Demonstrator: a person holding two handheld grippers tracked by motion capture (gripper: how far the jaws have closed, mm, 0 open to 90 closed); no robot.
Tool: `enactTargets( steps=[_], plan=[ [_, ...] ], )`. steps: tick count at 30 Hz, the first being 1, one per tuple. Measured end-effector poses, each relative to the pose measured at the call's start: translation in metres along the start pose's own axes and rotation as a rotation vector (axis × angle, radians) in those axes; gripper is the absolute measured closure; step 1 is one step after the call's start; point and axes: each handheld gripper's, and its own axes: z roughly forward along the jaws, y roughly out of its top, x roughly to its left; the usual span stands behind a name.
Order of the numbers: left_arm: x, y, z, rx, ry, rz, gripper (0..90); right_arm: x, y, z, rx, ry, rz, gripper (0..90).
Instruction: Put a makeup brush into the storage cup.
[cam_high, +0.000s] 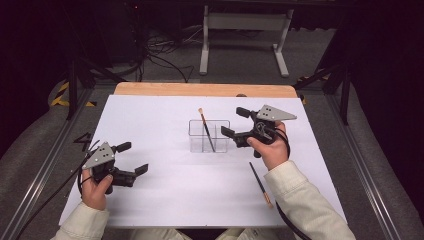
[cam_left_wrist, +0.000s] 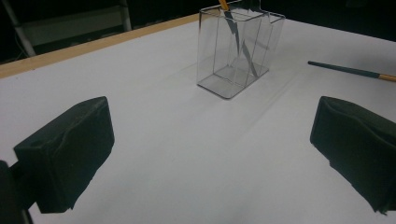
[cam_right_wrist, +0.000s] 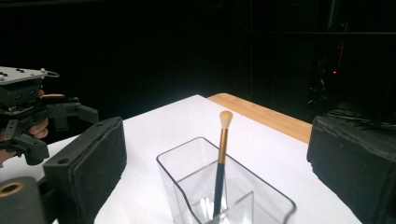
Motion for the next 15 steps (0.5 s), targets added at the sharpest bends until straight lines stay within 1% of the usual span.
enactTargets(
  steps=[1, 3, 6, 7, 10, 11, 13, 15],
  plan=[
    [0.000, 0.000, 0.000, 0.000, 0.000, 0.004, 0.5, -0.001, 0.000, -0.003, 0.000, -0.003, 0.000, 5.2],
    [0.000, 0.000, 0.001, -0.003, -0.004, -0.003, 0.4, -0.001, 0.001, -0.009, -0.003, -0.007, 0.001, 5.1],
    [0.000, 0.001, 0.003, -0.001, -0.005, -0.003, 0.5, -0.002, 0.004, -0.019, -0.005, -0.020, 0.000, 5.0],
    [0.000, 0.001, 0.003, -0.001, -0.005, -0.003, 0.5, -0.002, 0.004, -0.019, -0.005, -0.020, 0.000, 5.0],
    [0.000, 0.002, 0.003, 0.000, -0.007, 0.008, 0.5, -0.001, 0.005, -0.028, -0.008, -0.029, 0.000, 5.0],
    [0.000, 0.002, 0.003, -0.001, -0.006, 0.007, 0.4, -0.002, 0.006, -0.034, -0.009, -0.037, 0.002, 4.9],
    [0.001, 0.002, 0.004, -0.002, -0.007, 0.012, 0.5, -0.002, 0.006, -0.036, -0.008, -0.036, 0.003, 4.9],
    [0.000, 0.002, 0.004, -0.006, -0.010, 0.004, 0.4, -0.003, 0.006, -0.043, -0.008, -0.045, 0.012, 4.9]
  ],
)
